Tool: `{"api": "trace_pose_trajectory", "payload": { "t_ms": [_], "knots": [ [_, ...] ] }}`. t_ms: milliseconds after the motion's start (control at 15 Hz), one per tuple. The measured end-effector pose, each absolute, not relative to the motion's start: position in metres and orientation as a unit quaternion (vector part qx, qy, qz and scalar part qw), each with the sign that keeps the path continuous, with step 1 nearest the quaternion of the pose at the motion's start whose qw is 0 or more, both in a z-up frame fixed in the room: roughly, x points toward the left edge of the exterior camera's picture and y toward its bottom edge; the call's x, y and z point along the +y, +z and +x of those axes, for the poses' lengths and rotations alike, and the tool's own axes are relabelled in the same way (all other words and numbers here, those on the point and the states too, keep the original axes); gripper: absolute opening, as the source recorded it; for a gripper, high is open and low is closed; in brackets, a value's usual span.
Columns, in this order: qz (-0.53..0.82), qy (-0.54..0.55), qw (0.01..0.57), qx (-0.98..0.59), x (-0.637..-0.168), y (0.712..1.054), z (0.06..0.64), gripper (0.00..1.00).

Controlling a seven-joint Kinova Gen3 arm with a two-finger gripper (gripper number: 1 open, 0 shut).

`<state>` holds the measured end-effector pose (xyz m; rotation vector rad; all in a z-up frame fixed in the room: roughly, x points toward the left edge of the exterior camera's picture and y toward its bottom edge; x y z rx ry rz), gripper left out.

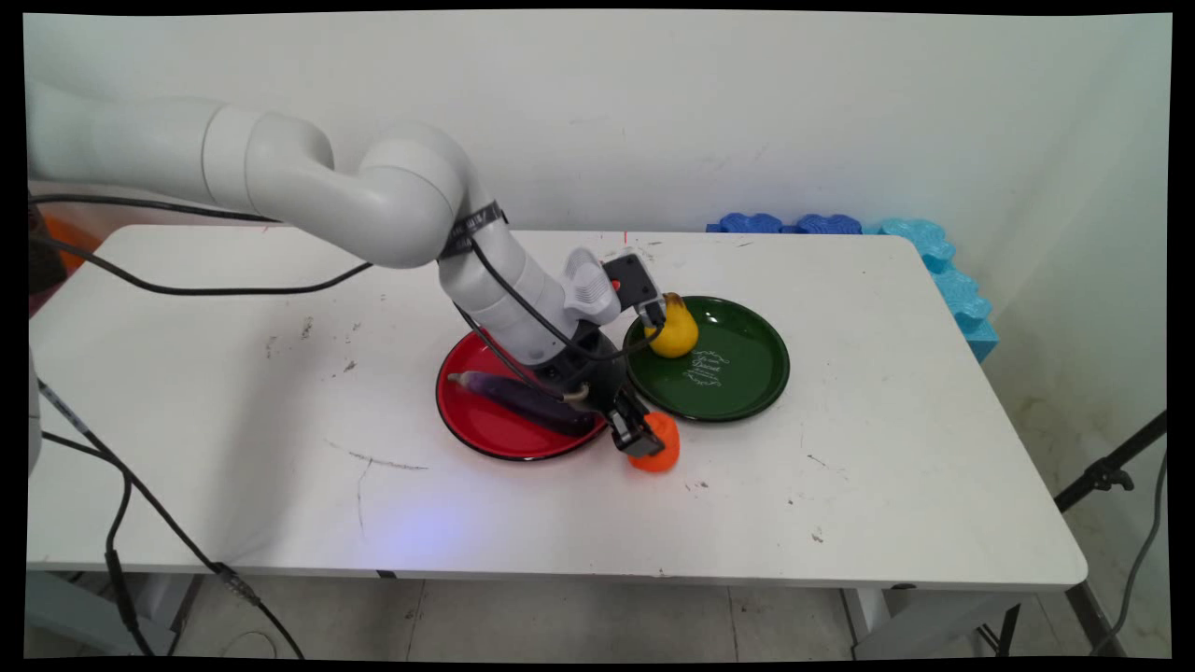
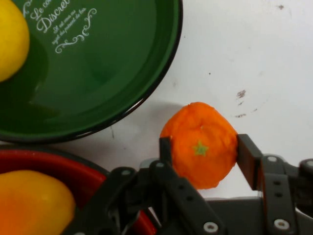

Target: Place the picked object on the table

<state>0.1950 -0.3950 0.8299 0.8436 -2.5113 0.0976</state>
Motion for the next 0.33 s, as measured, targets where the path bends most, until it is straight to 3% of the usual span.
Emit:
{"api": "trace_pose_trajectory", "payload": {
  "t_ms": [67,133,333],
  "knots": [
    [0.31,0.036,0.244,-0.918,-0.3952,0.8269,0.1949,0.0],
    [0.311,0.035,0.245,-0.918,-0.3955,0.8242,0.1948,1.0],
    [0.304,0.035,0.252,-0.918,-0.3975,0.8215,0.1927,1.0]
  ]
}}
